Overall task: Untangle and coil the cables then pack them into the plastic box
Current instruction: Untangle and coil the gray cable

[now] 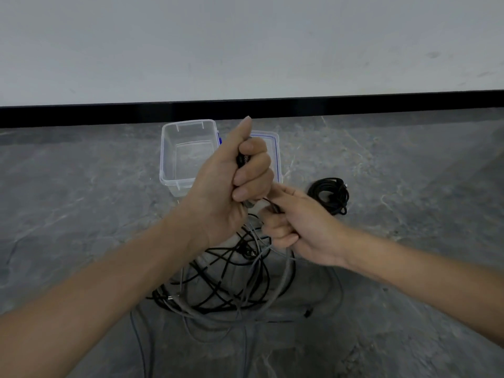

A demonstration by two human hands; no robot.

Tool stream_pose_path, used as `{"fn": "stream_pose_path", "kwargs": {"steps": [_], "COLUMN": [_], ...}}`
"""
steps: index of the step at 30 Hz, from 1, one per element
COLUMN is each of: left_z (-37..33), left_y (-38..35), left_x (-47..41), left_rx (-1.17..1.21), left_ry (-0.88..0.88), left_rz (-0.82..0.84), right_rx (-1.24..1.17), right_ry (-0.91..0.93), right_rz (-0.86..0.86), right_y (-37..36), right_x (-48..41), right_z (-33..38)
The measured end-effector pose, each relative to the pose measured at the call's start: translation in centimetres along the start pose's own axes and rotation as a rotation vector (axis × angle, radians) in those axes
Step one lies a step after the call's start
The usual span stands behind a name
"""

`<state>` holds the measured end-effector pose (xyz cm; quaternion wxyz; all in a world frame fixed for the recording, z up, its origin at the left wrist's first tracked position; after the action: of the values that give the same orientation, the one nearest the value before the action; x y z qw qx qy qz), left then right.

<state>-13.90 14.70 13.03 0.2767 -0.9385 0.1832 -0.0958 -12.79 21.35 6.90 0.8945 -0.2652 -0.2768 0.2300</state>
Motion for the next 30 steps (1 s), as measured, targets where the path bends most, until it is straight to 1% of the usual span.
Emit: {"fn": "stream_pose_path", "kwargs": {"steps": [4,6,7,11,13,14,16,18,21,23,25,27,29,30], "left_z": [-0.5,-0.7,-0.8,-2.1,-2.3,-2.1,-1.2,-0.3,0.4,0.7,1.2,1.9,2.7,3.0], "left_y": [0.9,1.5,1.8,3.5,4.0,4.2,4.8,5.1,5.3,5.0,4.3,3.8,3.6,3.3], "left_x": [-0.4,-0.7,-0.8,-1.0,-0.7,-0.5,-0.4,-0.4,-0.5,-0.5,-0.5,-0.4,-0.2,-0.1], "left_rx": [0.002,-0.047,-0.109,-0.559,-0.812,-0.919,-1.055,-1.137,-1.22,-1.231,-1.259,-1.293,-1.255,-1.207], "left_ry": [-0.033,-0.049,-0.072,-0.249,-0.314,-0.318,-0.265,-0.205,-0.145,-0.116,-0.078,-0.023,0.06,0.087], "left_rz": [-0.146,-0.234,-0.28,-0.463,-0.482,-0.482,-0.462,-0.398,-0.311,-0.243,-0.152,-0.071,0.005,0.045], "right_rx": [-0.122,-0.157,-0.157,-0.046,0.052,0.108,0.26,0.477,0.901,1.123,1.328,1.593,1.843,1.922], "right_ry": [-0.073,-0.096,-0.107,-0.142,-0.139,-0.141,-0.128,-0.064,0.166,0.292,0.404,0.541,0.708,0.789], "right_rz": [-0.05,-0.068,-0.075,-0.106,-0.14,-0.148,-0.159,-0.17,-0.134,-0.045,0.087,0.21,0.301,0.345], "right_y": [-1.5,-2.1,-2.4,-3.4,-3.3,-3.2,-2.8,-2.3,-2.0,-2.5,-3.1,-3.8,-4.3,-4.4], "right_x": [1.0,1.7,2.1,3.6,4.1,4.3,4.4,4.1,3.5,3.1,2.9,2.6,2.3,2.3], "right_z": [-2.2,-3.1,-3.6,-5.0,-4.6,-4.2,-3.3,-2.1,1.0,3.1,4.8,5.9,6.6,6.8]}}
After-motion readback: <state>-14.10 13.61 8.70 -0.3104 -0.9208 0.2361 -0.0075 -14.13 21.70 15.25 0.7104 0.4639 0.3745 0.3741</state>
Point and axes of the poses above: each hand's wrist, its own x-axis away from the middle knuckle, its own y-axis out of the back of the hand, z = x × y, the point moved 7 cm from there along -x, towards the middle knuckle, and after that the axes turned 14 degrees about -x, right-handed, at the moved point
